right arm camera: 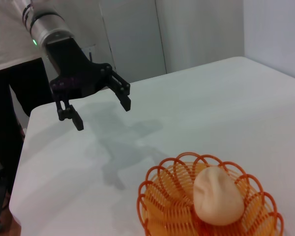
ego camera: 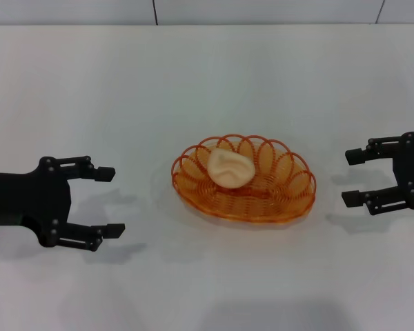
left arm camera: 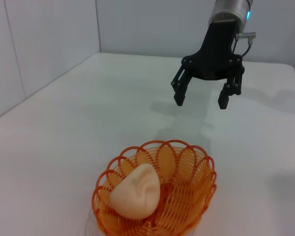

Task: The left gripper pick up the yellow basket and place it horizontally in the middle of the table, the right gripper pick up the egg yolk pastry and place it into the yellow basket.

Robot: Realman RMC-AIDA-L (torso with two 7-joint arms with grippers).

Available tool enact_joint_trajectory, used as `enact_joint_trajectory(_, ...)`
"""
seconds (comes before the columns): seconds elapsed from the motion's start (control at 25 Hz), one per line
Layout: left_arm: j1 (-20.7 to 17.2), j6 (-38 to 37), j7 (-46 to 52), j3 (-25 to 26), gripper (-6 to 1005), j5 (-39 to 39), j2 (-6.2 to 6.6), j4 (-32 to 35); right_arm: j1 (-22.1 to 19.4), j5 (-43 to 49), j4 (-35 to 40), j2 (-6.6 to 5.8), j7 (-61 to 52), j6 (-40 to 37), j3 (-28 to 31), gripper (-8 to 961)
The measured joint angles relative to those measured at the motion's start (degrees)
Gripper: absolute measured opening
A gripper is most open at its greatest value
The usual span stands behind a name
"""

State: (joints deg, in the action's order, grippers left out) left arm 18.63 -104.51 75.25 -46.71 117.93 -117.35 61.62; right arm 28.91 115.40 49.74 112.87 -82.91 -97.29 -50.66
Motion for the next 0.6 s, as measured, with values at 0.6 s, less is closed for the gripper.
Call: enact_joint_trajectory(0.6,1.0,0.0,-0.5,0.0,884,0.4,0.57,-2.5,0.0,0.4,-0.2,0.17,0.6,0.2,0.1,778)
